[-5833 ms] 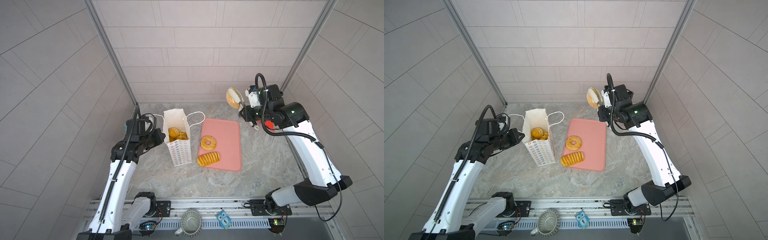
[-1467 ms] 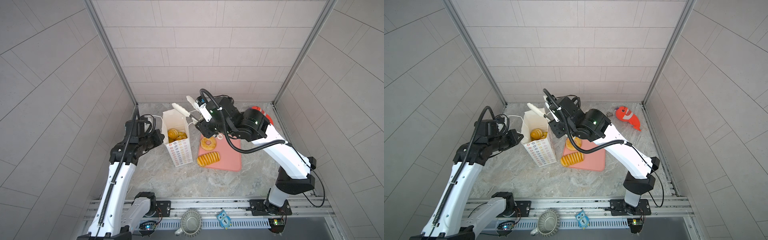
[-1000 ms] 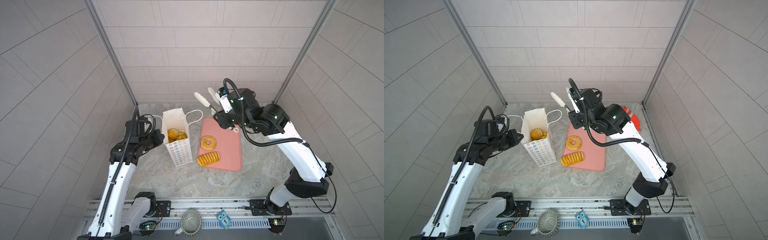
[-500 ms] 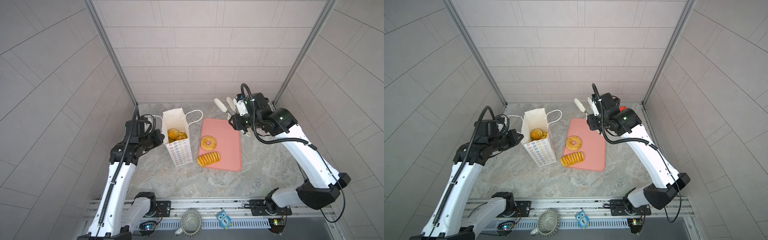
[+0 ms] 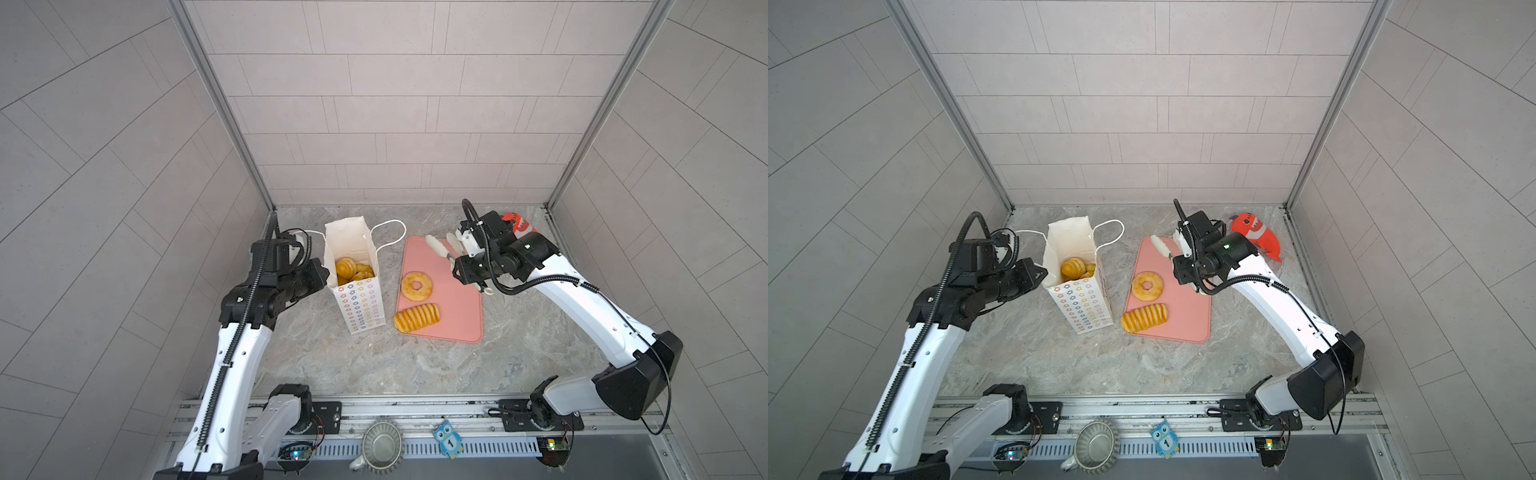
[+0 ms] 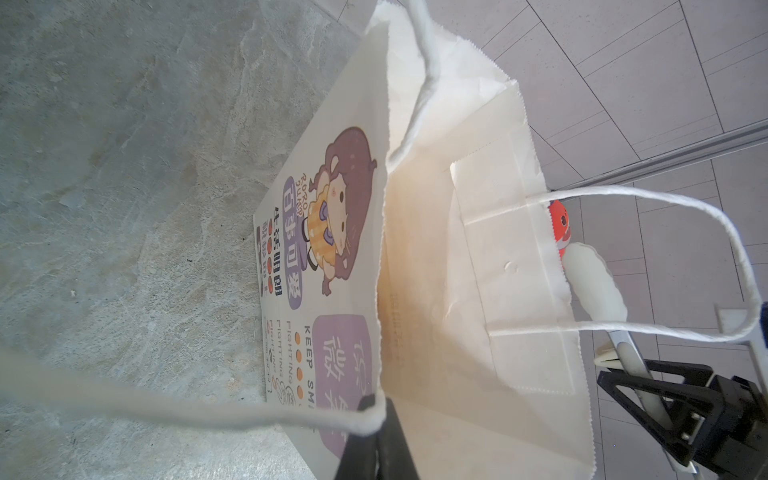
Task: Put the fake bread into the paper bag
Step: 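Lower the open tong over the spiral bread on the tray, then close the right gripper's tong around the orange ring bread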
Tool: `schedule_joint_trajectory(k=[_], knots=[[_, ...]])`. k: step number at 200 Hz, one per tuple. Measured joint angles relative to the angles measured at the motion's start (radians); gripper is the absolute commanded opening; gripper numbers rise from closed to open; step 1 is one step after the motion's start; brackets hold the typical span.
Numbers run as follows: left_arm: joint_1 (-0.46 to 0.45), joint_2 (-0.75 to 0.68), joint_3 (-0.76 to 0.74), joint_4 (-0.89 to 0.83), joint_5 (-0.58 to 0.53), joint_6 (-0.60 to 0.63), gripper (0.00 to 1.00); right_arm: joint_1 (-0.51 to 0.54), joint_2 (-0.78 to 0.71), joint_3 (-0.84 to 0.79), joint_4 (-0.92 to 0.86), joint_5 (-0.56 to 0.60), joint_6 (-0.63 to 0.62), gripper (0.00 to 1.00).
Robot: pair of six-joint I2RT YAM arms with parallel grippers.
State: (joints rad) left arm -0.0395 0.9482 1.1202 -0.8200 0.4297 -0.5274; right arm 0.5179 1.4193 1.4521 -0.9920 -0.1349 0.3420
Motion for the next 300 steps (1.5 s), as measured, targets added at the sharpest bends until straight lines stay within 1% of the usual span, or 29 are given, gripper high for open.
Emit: schedule_joint_trajectory(k=[31,99,168,212,300], knots=[[0.0,0.0,0.0,0.0,0.001,0.0,0.05,0.0,0.005,-0.055,0.016,-0.005,0.0,0.46],[0.0,0.0,0.0,0.0,0.001,0.0,0.05,0.025,0.082,-0.116,0.042,0.003,0.01,0.46],[0.0,-0.001,0.0,-0.001,0.0,0.0,0.05,0.085,0.204,-0.11,0.03,0.026,0.006,0.45],[0.0,-0.002,0.0,-0.001,0.0,0.0,0.05,0.106,0.223,-0.11,0.031,0.041,0.006,0.44],[0.0,-0.003,0.0,-0.001,-0.002,0.0,0.05,0.11,0.287,-0.11,0.053,0.053,0.006,0.43]])
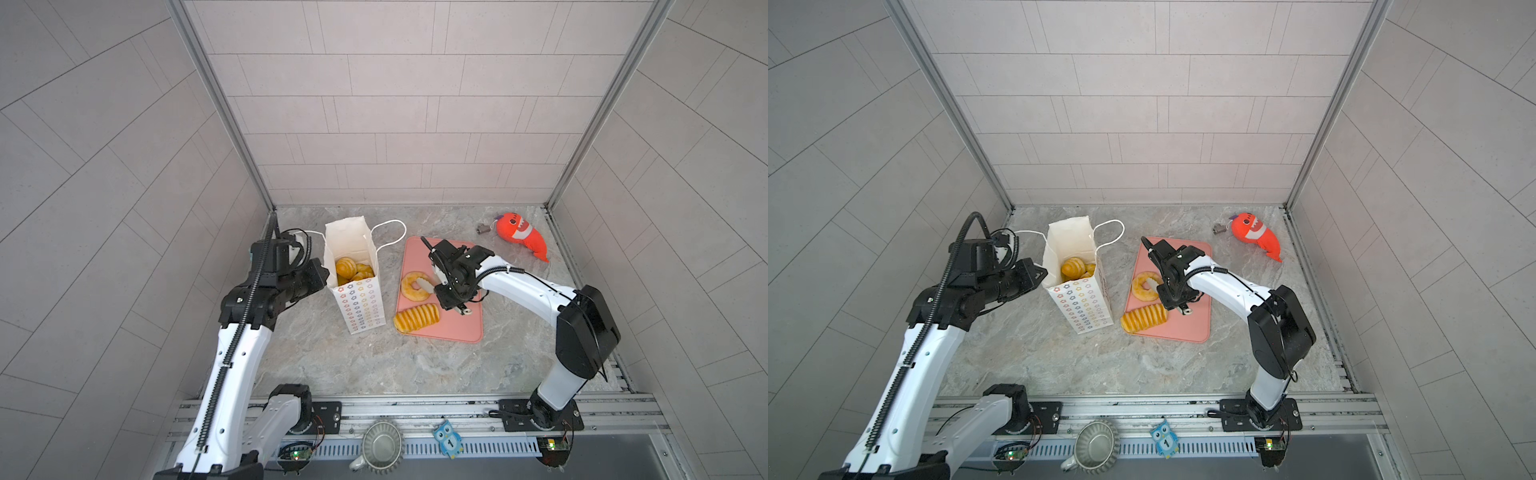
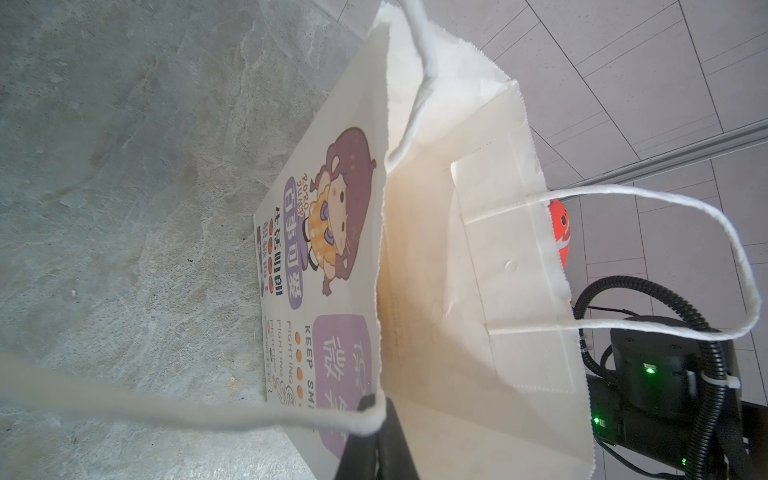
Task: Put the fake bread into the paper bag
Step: 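Close the right gripper's tong around the orange ring bread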
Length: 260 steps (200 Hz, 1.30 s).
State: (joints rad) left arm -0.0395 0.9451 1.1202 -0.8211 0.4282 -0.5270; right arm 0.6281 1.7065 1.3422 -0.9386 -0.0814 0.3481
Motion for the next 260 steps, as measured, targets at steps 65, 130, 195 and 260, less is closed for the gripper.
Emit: schedule_joint_trajectory(k=[65,130,195,260], knots=[[0.0,0.0,0.0,0.0,-0.002,0.0,0.05,0.0,0.018,-0.003,0.023,0.001,0.0,0.41],[0.0,0.0,0.0,0.0,-0.002,0.0,0.05,0.0,0.04,-0.008,0.04,0.005,-0.001,0.34],[0.0,-0.001,0.0,0.0,-0.003,0.0,0.05,-0.008,0.019,-0.019,0.044,0.036,0.001,0.28],[0.0,-0.001,0.0,0.0,-0.002,0.0,0.05,-0.034,-0.066,-0.004,0.007,0.076,0.001,0.27]])
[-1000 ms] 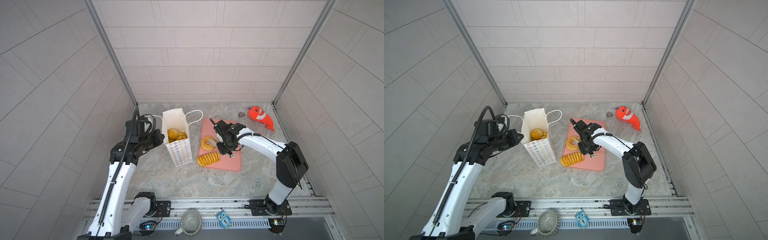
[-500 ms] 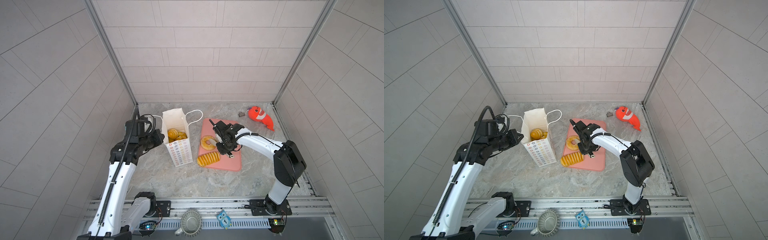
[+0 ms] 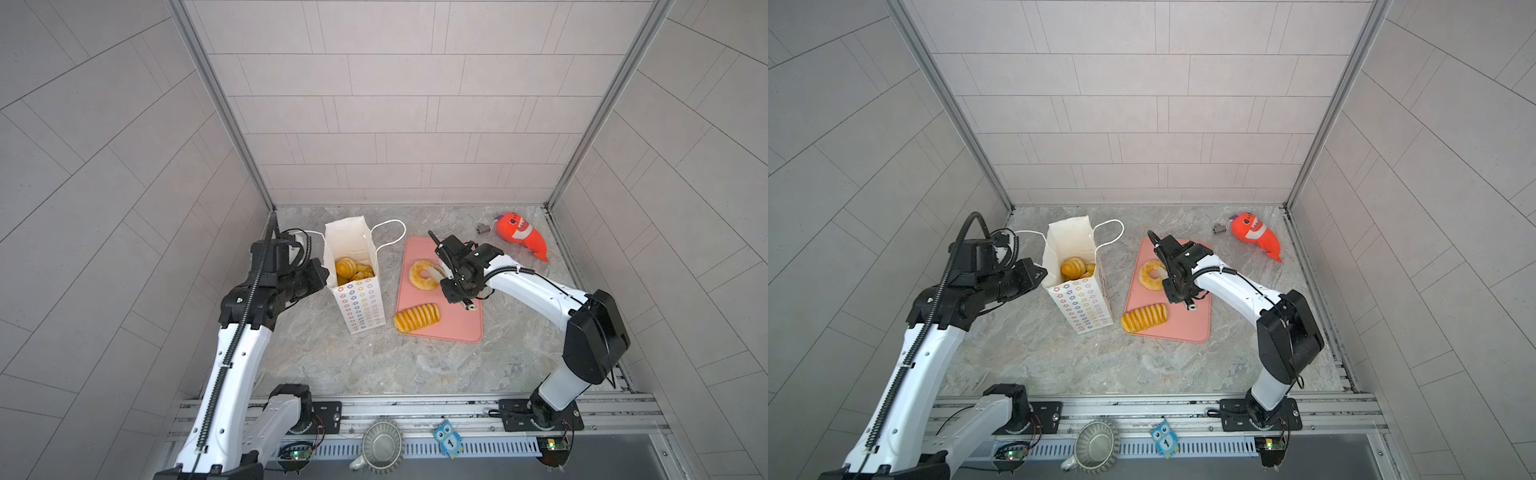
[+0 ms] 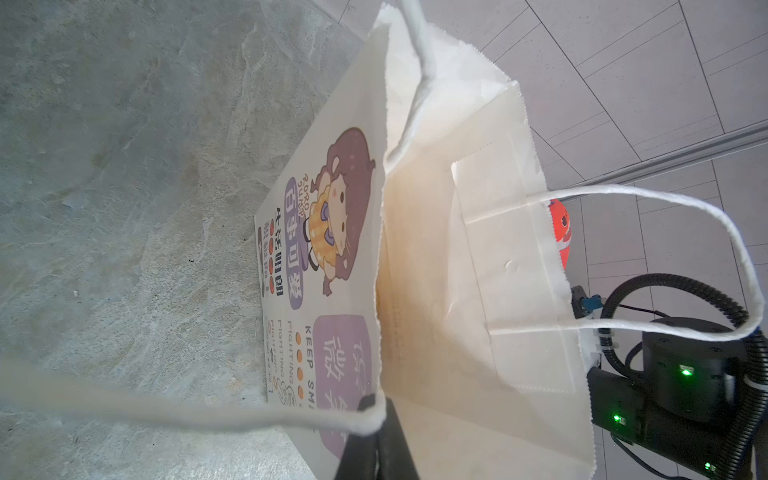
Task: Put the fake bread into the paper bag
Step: 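Close the right gripper's tong around the orange ring bread, then lift the ring bread off the pink tray with the tong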
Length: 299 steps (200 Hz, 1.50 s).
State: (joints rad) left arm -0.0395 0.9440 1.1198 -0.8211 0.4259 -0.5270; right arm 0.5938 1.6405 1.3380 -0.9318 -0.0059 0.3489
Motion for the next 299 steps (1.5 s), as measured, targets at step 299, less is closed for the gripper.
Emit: schedule_joint_trajectory(k=[299], knots=[[0.0,-0.007,0.0,-0.007,-0.002,0.0,0.05,-0.045,-0.292,0.302,-0.151,0.097,-0.029,0.29]])
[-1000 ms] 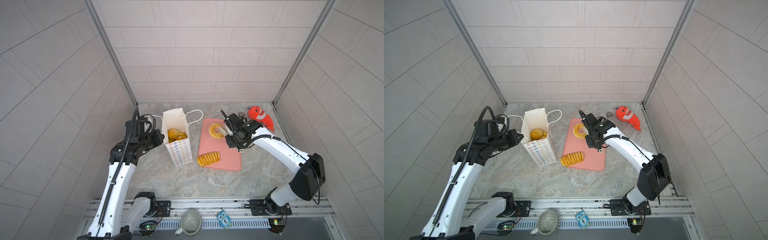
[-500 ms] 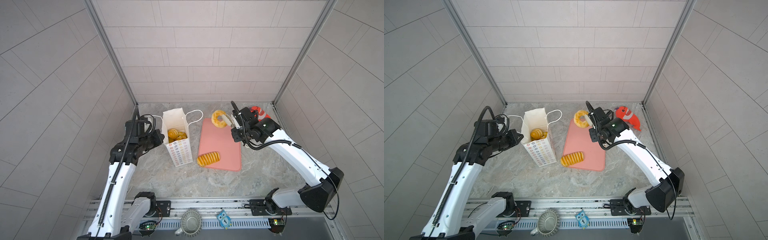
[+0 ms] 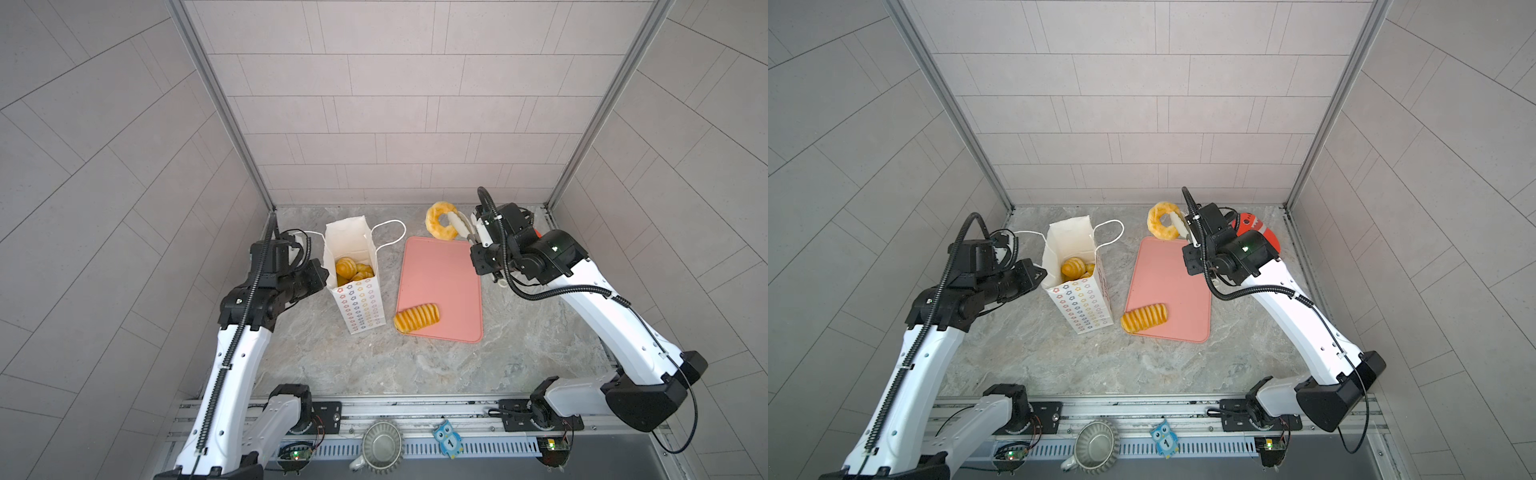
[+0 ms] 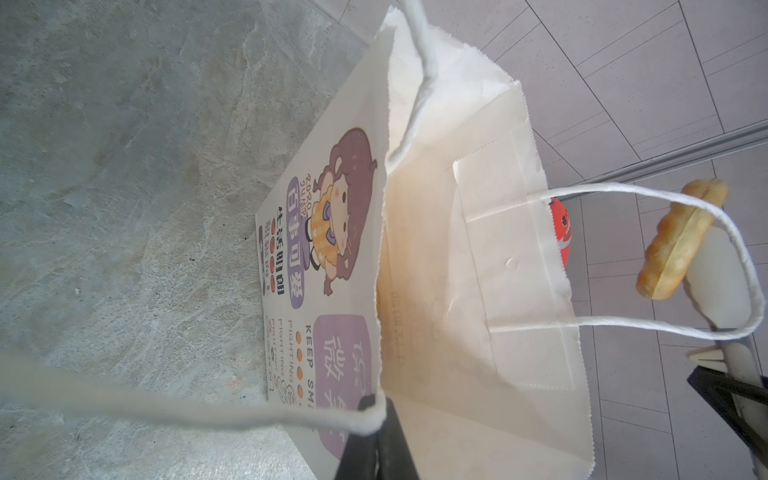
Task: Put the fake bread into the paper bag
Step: 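Lift the ring bread off the pink tray with the tong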
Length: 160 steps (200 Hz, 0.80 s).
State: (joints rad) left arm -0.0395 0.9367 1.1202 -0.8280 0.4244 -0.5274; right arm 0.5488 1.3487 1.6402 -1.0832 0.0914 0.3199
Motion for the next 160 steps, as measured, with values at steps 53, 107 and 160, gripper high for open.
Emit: schedule_joint_trajectory(k=[53,107,160], knots=[[0.0,-0.001,0.002,-0.01,-0.004,0.0,0.05,0.0,-0.021,0.058,-0.022,0.0,-0.005,0.29],[0.0,-0.003,0.002,-0.016,-0.007,0.0,0.05,0.0,-0.021,0.12,-0.035,-0.01,-0.006,0.29],[0.0,-0.003,0.002,-0.016,-0.007,-0.002,0.05,0.0,-0.021,0.196,-0.035,-0.079,-0.002,0.29]])
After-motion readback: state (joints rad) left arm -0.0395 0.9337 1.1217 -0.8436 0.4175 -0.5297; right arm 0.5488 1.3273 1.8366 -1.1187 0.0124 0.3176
